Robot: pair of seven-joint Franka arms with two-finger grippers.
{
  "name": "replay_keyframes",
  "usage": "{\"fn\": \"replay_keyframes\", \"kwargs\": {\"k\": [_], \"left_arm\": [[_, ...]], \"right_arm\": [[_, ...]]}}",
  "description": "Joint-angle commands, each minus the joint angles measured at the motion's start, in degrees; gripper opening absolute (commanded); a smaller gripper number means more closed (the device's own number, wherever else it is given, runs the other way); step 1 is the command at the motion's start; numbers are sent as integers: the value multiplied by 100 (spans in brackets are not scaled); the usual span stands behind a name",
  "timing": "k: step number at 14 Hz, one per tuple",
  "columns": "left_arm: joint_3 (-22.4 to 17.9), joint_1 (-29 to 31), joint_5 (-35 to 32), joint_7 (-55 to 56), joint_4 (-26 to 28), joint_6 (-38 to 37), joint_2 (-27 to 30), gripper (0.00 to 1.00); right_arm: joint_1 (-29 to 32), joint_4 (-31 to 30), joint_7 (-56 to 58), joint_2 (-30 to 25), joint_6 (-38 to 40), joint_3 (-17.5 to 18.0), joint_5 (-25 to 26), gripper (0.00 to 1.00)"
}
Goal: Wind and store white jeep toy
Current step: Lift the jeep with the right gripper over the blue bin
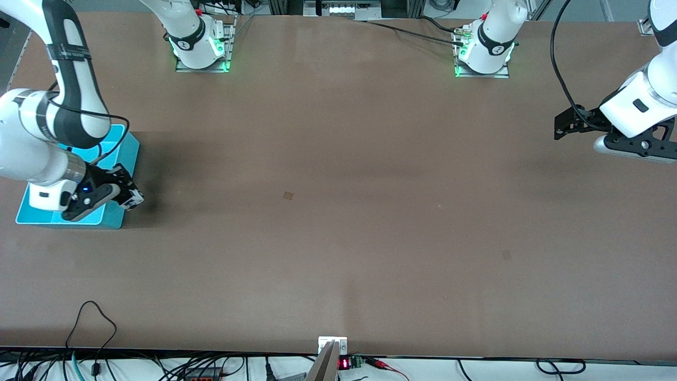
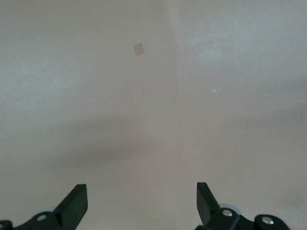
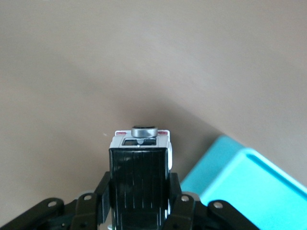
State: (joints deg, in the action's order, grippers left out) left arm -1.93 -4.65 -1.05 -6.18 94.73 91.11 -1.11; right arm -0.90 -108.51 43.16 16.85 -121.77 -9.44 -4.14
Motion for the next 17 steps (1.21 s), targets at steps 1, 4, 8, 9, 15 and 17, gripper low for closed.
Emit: {"fn": "replay_keyframes", "kwargs": {"k": [1, 4, 8, 9, 15, 17], "left_arm": [[26, 8, -44, 20, -42, -111, 67, 100], [26, 8, -44, 20, -42, -111, 67, 100], [26, -1, -53, 20, -42, -111, 67, 100], [26, 8, -53, 20, -42, -111, 67, 100], [26, 8, -44, 20, -42, -111, 67, 100], [26, 8, -53, 20, -42, -111, 67, 100]], "right_arm": [[2, 40, -439, -173, 163, -285, 124, 0], [11, -56, -1185, -165, 171, -637, 405, 0], [37, -240, -1582, -86, 145, -1006, 879, 0], [37, -302, -1696, -77, 136, -1059, 906, 0], [283, -1365, -1996, -42, -1066, -1095, 907, 0], [379, -1567, -1996, 55, -1522, -1095, 907, 0]]}}
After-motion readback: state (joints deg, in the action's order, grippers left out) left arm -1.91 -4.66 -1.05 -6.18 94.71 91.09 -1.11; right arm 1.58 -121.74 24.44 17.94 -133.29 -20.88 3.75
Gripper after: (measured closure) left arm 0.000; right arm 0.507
